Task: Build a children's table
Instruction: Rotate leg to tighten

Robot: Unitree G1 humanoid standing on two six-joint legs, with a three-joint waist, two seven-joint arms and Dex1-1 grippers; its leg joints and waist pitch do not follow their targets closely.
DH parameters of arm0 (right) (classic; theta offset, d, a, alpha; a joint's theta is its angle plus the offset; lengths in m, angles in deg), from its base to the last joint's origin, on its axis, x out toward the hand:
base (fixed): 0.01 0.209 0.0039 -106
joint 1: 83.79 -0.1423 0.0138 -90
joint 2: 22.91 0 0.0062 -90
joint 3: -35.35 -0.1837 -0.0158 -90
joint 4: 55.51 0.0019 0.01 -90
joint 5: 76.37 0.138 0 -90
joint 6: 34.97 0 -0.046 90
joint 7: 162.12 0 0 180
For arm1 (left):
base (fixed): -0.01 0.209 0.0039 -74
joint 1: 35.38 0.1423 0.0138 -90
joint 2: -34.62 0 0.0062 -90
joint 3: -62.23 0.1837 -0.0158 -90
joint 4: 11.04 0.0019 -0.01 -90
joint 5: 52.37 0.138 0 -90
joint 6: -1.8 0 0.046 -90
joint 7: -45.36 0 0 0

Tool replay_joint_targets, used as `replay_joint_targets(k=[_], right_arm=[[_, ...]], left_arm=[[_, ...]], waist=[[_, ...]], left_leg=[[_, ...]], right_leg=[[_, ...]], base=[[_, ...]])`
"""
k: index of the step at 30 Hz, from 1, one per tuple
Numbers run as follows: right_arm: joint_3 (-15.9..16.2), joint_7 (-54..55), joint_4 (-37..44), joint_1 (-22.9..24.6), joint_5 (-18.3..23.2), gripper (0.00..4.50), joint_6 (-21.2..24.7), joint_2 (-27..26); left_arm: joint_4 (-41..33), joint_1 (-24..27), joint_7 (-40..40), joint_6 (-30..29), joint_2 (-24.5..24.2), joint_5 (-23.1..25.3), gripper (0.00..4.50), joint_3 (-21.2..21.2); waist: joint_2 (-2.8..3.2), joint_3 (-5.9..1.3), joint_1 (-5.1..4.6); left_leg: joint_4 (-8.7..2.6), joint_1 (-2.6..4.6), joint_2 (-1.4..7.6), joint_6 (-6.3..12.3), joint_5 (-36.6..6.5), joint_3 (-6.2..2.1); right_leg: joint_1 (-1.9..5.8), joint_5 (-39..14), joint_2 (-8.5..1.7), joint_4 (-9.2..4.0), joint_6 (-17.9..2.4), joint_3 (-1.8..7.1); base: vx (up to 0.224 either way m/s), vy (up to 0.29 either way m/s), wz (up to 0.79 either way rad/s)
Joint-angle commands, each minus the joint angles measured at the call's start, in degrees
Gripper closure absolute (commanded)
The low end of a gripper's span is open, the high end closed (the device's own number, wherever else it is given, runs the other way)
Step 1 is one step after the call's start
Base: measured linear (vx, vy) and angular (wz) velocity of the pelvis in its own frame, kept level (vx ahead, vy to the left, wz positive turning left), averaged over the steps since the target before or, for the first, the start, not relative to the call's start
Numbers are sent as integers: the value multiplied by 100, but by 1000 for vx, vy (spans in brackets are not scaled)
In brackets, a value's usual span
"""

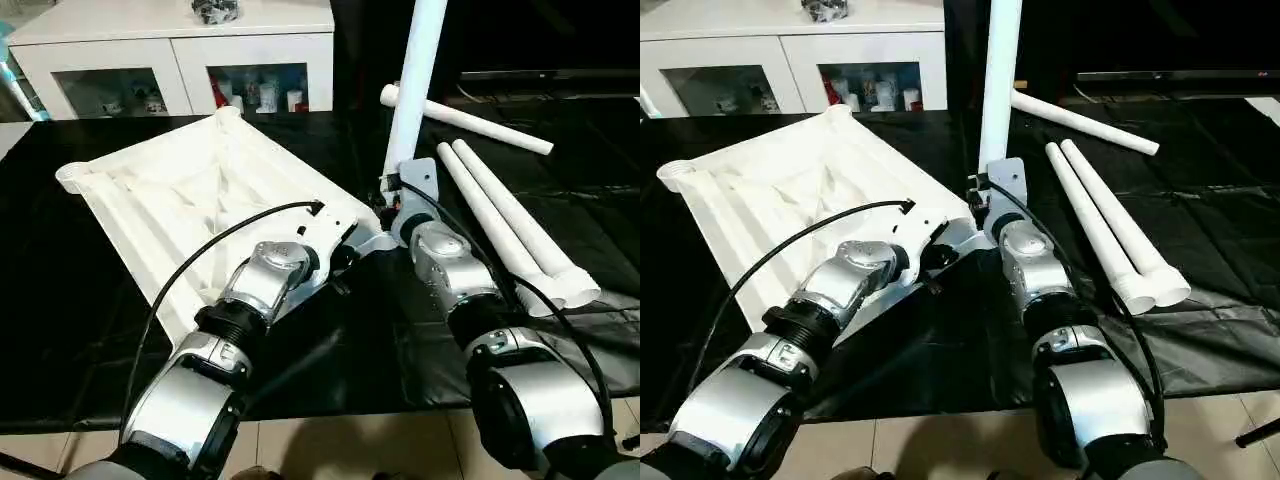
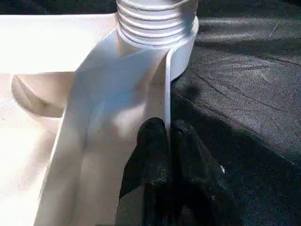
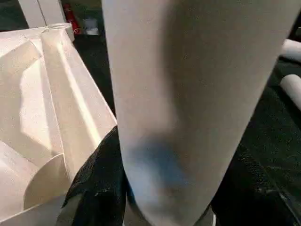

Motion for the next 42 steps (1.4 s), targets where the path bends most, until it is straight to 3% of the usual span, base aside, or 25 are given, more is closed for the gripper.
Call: replay_joint_targets(k=[1,5,15,21,22,35,42], right_arm=[[122,-195,-622,322,104,224,364,-481],[71,-194,-651,297,110,180,345,-481],[25,-285,-662,284,49,91,185,-421],[89,-394,-612,284,-28,45,37,-404],[97,-409,-596,290,-30,19,28,-403],[286,-921,492,973,-89,1,-44,-42],[308,-1356,1767,1637,81,1,120,246]], left_arm=[[-369,-434,191,239,57,-126,450,-155],[-362,-440,167,236,65,-120,450,-160],[-374,-404,97,258,17,-108,450,-134],[-367,-389,66,288,-31,-85,450,-117],[-358,-390,65,297,-39,-78,450,-114],[-89,-385,-61,572,-363,61,450,-60],[-19,-289,-267,821,-516,96,450,21]], waist=[[13,-405,21],[15,-400,10],[14,-421,-19],[17,-413,-20],[20,-412,-22],[34,-428,2],[28,-426,37]], left_leg=[[-401,118,322,250,-1617,-154],[-404,117,321,242,-1654,-159],[-391,92,325,330,-1426,-152],[-385,93,323,358,-1464,-146],[-387,89,324,356,-1468,-149],[-383,79,340,467,-1280,-152],[-377,75,333,508,-1247,-148]], right_leg=[[293,-1660,-560,-439,-1145,286],[289,-1772,-567,-446,-1128,287],[306,-1369,-561,-405,-1251,286],[306,-1414,-570,-414,-1270,286],[308,-1433,-569,-414,-1266,285],[318,-1155,-563,-381,-1289,285],[328,-1144,-556,-397,-1248,287]], base=[[0,0,0],[0,0,0],[0,0,0],[0,0,0],[0,0,0],[0,0,0],[0,0,0]])
